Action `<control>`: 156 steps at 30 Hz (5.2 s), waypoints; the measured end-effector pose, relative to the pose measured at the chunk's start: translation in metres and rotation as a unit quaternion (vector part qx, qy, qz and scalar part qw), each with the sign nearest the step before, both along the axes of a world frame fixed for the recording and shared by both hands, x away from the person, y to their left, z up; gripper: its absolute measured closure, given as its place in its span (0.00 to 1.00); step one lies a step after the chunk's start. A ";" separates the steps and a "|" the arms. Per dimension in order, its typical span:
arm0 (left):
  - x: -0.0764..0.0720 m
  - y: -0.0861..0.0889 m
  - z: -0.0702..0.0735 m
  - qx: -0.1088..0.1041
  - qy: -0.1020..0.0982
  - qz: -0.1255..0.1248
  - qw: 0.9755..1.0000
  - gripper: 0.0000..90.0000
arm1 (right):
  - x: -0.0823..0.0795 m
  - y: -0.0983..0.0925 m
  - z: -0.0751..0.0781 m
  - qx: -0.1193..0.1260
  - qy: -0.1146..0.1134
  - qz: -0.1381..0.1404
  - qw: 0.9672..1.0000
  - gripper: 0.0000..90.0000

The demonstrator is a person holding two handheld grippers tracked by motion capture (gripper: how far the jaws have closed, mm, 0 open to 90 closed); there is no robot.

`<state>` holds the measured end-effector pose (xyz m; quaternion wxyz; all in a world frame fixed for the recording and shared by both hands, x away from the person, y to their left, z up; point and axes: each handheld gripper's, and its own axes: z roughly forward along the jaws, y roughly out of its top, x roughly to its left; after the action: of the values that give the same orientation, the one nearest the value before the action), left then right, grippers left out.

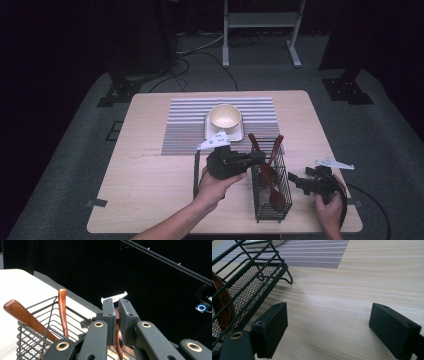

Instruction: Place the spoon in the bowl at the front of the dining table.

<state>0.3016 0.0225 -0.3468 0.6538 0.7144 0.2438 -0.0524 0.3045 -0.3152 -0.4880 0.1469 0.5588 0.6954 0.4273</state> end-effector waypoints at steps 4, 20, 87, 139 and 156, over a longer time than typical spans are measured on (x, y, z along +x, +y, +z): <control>0.002 0.003 0.004 -0.005 0.003 0.002 1.000 0.94 | 0.000 0.000 0.000 -0.001 0.000 -0.001 1.000 0.16; 0.009 0.010 0.014 -0.026 0.023 0.006 0.999 0.94 | 0.000 0.000 0.000 -0.001 0.001 -0.002 1.000 0.16; 0.033 0.076 0.048 -0.111 0.043 0.069 0.990 0.93 | 0.000 0.002 0.000 -0.010 0.000 -0.002 1.000 0.16; 0.070 0.134 0.027 -0.102 0.061 0.169 0.978 0.93 | 0.000 0.003 0.000 -0.013 0.000 -0.002 1.000 0.16; 0.085 0.136 0.021 -0.091 0.065 0.190 0.975 0.93 | 0.000 0.003 0.000 -0.013 0.000 -0.003 1.000 0.16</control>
<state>0.3868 0.1585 -0.3261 0.6971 0.5876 0.4107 0.0044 0.3047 -0.3125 -0.4878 0.1555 0.5588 0.6995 0.4175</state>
